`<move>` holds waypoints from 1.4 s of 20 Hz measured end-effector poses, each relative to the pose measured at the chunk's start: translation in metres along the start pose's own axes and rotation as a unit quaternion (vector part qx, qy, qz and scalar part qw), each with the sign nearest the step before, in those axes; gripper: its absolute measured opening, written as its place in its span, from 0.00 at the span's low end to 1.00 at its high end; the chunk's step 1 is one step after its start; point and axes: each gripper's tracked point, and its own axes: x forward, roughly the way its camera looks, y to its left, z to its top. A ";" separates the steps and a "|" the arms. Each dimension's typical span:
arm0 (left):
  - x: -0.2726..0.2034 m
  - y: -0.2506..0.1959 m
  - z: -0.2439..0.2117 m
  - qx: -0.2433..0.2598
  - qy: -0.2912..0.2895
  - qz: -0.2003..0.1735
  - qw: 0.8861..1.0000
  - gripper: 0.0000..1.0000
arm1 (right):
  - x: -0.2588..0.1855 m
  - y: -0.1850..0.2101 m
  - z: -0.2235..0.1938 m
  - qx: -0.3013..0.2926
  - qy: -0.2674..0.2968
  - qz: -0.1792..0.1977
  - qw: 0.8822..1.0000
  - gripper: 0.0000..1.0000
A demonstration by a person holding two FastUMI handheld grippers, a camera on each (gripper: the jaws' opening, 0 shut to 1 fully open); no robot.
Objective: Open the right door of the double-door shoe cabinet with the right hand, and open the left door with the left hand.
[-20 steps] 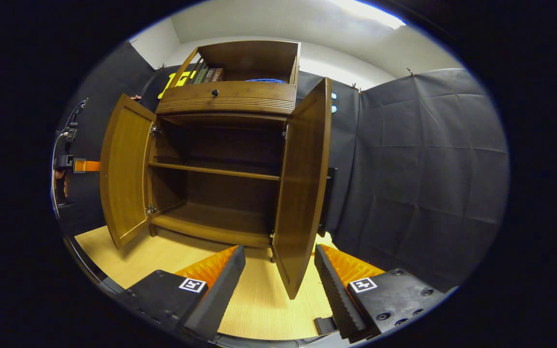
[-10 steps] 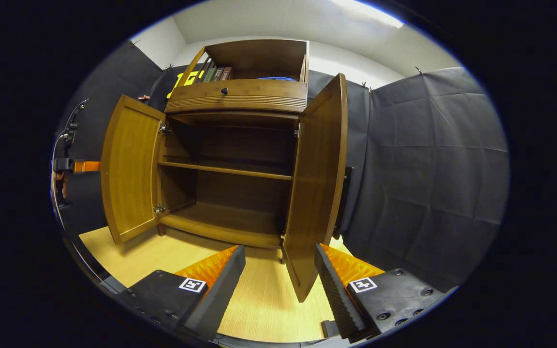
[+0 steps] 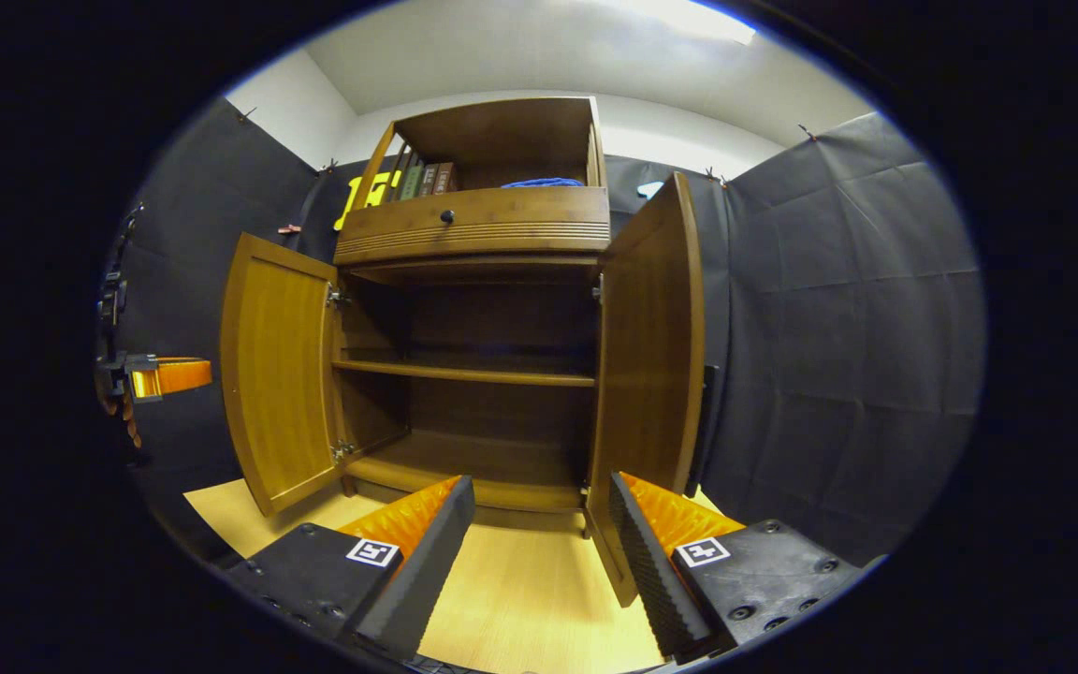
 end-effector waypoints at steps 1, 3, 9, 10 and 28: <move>0.000 -0.011 0.001 0.001 -0.001 -0.011 1.000 0.48 | 0.000 0.004 0.005 -0.002 -0.005 0.004 1.000 0.93; 0.001 -0.030 0.002 0.006 -0.004 -0.024 1.000 0.63 | -0.003 0.013 0.009 -0.006 -0.010 0.012 1.000 0.92; 0.009 -0.047 0.011 0.028 -0.024 -0.001 0.999 0.96 | -0.013 0.029 0.013 -0.015 -0.018 0.033 0.999 0.90; 0.010 -0.052 0.011 0.021 -0.025 -0.005 0.999 0.99 | -0.015 0.029 0.013 -0.017 -0.018 0.034 0.999 0.90; 0.016 -0.065 0.010 0.005 -0.022 -0.013 1.000 0.96 | -0.021 0.035 0.015 -0.025 -0.016 0.046 0.999 0.92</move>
